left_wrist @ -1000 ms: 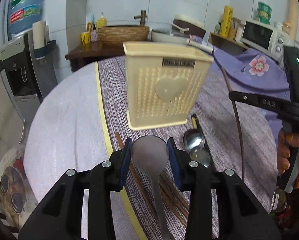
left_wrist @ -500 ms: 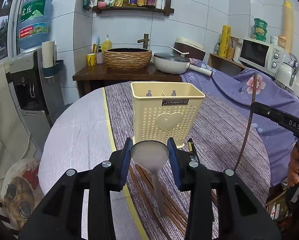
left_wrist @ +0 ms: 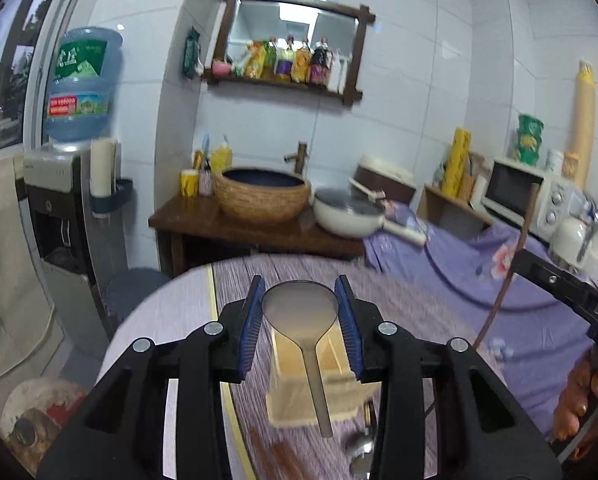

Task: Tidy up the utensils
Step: 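Lift the spoon over the cream holder with the left tool while the right tool carries the chopstick there, then open the left tool to drop the spoon into the holder while the right tool releases the chopstick, then grasp a second silver spoon with the left tool while the right tool grasps a black chopstick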

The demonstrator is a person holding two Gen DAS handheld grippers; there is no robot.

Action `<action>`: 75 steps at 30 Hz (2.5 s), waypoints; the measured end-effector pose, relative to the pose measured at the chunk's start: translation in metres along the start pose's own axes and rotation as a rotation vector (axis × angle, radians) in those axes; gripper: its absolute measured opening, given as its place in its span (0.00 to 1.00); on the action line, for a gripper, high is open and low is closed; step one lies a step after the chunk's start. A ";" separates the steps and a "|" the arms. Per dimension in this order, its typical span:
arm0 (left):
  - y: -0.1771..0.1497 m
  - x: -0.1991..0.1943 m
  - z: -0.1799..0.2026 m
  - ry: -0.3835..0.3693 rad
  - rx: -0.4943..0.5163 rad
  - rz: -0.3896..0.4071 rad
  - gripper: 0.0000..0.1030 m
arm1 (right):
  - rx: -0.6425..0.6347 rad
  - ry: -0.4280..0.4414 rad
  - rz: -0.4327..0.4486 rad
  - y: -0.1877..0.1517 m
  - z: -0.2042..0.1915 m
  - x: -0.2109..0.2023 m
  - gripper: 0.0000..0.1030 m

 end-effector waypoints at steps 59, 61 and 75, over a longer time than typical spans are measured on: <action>-0.127 0.034 -0.016 0.109 0.024 -0.114 0.94 | -0.076 -0.185 -0.135 -0.102 0.013 0.031 0.77; -0.145 0.030 -0.024 0.121 0.008 -0.160 0.94 | -0.065 -0.186 -0.191 -0.117 0.016 0.027 0.77; -0.239 0.023 -0.037 0.120 -0.053 -0.369 0.86 | 0.186 -0.137 -0.567 -0.236 0.052 0.048 0.51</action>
Point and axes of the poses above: each gripper's, at about its wrist camera, not at the fingertips, and x roughly the way its jaws point, z to its right, y to its top, the point moved 6 cm from there along x, roughly the way its jaws point
